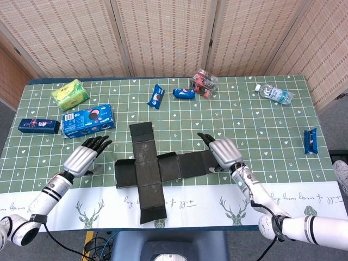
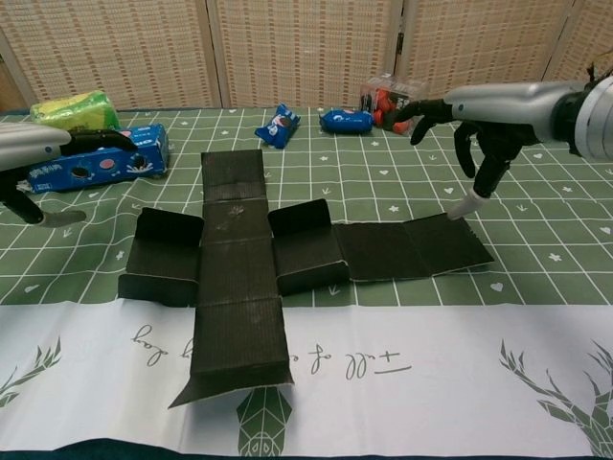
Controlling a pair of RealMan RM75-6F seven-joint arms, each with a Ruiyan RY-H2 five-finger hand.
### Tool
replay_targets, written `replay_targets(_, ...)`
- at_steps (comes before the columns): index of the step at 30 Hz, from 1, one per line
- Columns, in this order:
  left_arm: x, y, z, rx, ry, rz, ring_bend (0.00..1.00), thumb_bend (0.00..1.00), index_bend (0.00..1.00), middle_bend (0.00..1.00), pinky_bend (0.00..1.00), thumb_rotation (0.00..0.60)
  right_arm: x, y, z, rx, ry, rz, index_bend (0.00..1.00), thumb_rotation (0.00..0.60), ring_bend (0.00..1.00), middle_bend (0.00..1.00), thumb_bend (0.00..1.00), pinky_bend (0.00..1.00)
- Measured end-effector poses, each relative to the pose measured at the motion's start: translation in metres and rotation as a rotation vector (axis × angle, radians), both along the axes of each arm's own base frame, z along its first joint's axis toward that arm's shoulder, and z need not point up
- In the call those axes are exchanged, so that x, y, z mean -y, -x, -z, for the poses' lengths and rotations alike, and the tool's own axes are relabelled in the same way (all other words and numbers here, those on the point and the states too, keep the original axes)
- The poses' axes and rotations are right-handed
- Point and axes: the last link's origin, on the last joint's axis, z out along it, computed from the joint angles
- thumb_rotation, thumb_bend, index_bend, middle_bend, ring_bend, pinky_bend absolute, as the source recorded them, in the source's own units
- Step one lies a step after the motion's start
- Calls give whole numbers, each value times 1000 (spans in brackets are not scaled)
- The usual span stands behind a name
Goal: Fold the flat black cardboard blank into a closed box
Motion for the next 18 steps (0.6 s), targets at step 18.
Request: replay_targets(18,7,5,-6,2,-1,-3,0,357,0,0,102,600,0,-48,53,-229,-143,22,33,600,572,99,10,686)
